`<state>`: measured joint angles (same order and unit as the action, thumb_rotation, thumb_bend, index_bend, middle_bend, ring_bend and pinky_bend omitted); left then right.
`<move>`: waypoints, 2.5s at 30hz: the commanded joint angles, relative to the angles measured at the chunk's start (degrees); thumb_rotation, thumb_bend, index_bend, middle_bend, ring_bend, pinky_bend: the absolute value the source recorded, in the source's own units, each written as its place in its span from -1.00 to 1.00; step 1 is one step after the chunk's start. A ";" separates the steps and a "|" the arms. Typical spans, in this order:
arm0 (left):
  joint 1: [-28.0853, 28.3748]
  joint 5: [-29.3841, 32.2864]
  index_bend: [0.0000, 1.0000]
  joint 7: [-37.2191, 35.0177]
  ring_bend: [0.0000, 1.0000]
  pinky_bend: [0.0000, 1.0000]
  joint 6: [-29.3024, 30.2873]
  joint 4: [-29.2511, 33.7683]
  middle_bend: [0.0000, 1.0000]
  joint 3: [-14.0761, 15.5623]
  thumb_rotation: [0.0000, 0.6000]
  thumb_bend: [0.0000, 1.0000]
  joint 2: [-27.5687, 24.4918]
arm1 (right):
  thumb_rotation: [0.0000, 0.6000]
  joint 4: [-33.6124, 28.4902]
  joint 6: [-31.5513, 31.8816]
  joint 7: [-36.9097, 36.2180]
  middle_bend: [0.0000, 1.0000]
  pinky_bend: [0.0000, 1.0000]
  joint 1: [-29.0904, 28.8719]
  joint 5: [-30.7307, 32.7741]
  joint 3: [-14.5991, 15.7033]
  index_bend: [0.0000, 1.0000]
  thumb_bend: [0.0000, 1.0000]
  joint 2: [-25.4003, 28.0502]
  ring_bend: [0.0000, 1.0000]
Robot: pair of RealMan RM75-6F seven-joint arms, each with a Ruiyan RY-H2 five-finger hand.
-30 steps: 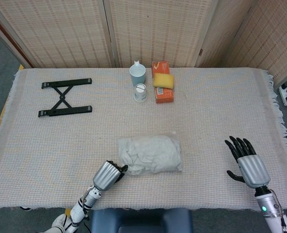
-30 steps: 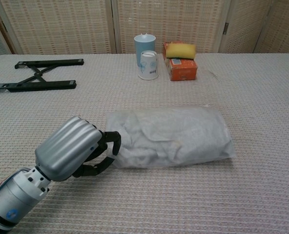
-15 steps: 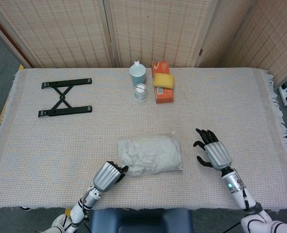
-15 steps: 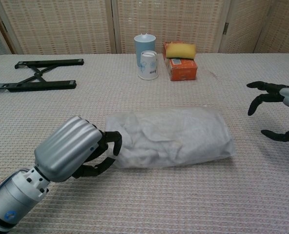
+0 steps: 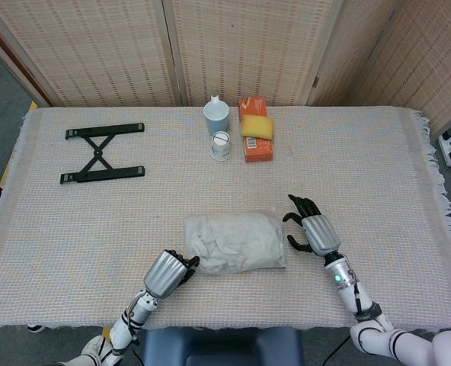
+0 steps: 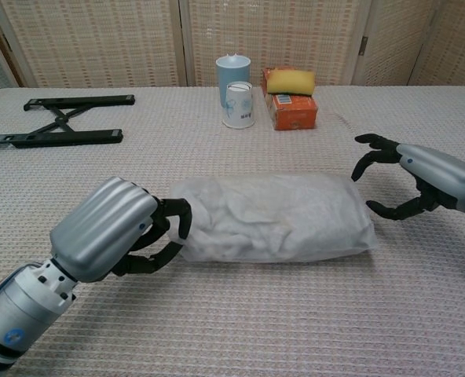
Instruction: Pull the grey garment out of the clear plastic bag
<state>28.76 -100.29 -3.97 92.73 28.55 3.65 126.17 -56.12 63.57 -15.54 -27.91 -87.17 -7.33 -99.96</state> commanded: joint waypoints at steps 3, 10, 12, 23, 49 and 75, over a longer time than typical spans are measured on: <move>0.22 0.44 0.37 -0.04 1.00 1.00 -0.26 0.55 1.00 -0.45 1.00 0.14 -0.24 | 1.00 4.63 -2.38 -4.77 -1.00 -1.00 -2.03 0.99 0.06 -0.31 -0.33 -4.08 -1.00; 0.67 1.07 0.37 0.10 1.00 1.00 -0.39 1.20 1.00 -1.21 1.00 0.14 -0.77 | 1.00 9.35 -1.54 -9.97 -1.00 -1.00 -3.18 1.24 -0.16 0.12 -0.29 -8.44 -1.00; 0.77 1.32 0.37 0.14 1.00 1.00 -0.42 1.31 1.00 -1.51 1.00 0.15 -0.84 | 1.00 10.33 -0.46 -10.81 -0.96 -1.00 -3.09 1.23 -0.30 0.31 -0.21 -9.04 -1.00; 0.81 2.02 0.38 0.39 1.00 1.00 -0.54 -0.29 1.00 -2.01 1.00 0.16 -2.02 | 1.00 8.32 2.46 -7.14 -0.87 -1.00 -1.41 1.76 0.25 0.48 -0.09 -5.50 -1.00; -0.69 9.58 0.39 -4.29 1.00 1.00 -3.09 -10.75 1.00 -6.89 1.00 0.18 -13.16 | 1.00 0.15 4.55 -3.35 -0.87 -1.00 5.26 10.09 -3.44 0.48 -0.09 13.71 -1.00; -4.36 17.49 -0.86 11.14 -0.74 -0.52 -19.78 64.90 -0.61 -1.77 1.00 -0.65 -54.62 | 1.00 -36.87 20.61 25.69 -1.00 -1.00 17.87 5.30 3.30 -1.00 -0.86 36.90 -1.00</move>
<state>25.79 -87.74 -2.15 79.20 70.99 0.56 89.25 -83.78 75.93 -1.31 -15.37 -80.75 -5.83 -67.96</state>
